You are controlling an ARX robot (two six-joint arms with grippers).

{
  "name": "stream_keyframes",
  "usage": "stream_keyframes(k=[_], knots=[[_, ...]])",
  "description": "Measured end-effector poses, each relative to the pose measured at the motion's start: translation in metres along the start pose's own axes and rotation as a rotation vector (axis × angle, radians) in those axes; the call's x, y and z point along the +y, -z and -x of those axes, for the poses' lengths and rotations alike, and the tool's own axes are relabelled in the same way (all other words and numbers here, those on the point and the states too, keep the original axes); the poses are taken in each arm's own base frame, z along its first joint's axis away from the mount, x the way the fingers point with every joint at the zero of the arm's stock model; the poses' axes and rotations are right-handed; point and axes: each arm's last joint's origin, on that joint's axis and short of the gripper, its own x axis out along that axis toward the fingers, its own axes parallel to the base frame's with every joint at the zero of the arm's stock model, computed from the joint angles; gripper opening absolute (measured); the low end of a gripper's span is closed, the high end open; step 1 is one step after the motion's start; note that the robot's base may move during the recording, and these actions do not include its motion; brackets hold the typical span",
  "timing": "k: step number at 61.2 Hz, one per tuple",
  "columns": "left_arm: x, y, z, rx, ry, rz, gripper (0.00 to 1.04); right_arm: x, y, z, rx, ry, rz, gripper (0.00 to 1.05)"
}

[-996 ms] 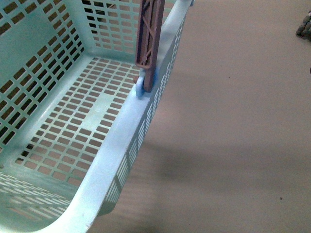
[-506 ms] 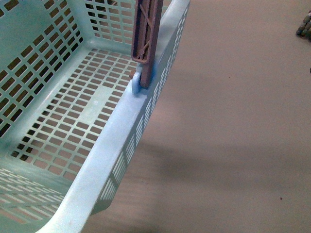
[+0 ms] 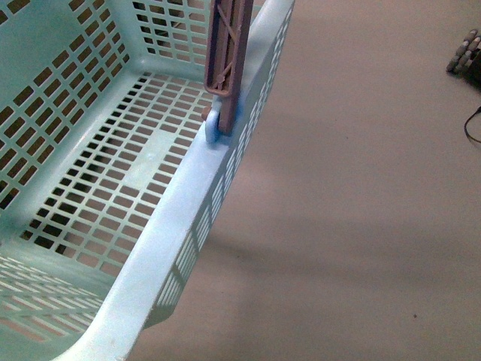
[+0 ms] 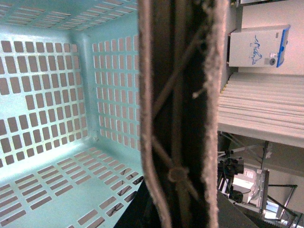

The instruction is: Pick lemon and mango into basket

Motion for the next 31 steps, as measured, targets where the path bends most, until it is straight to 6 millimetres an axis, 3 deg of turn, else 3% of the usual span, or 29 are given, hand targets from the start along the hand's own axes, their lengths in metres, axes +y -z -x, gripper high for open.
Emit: stream_keyframes(k=[31], knots=[[0.0,0.0,0.0,0.0,0.0,-0.002,0.06,0.0,0.0,0.0,0.0,0.0,0.0,0.96]])
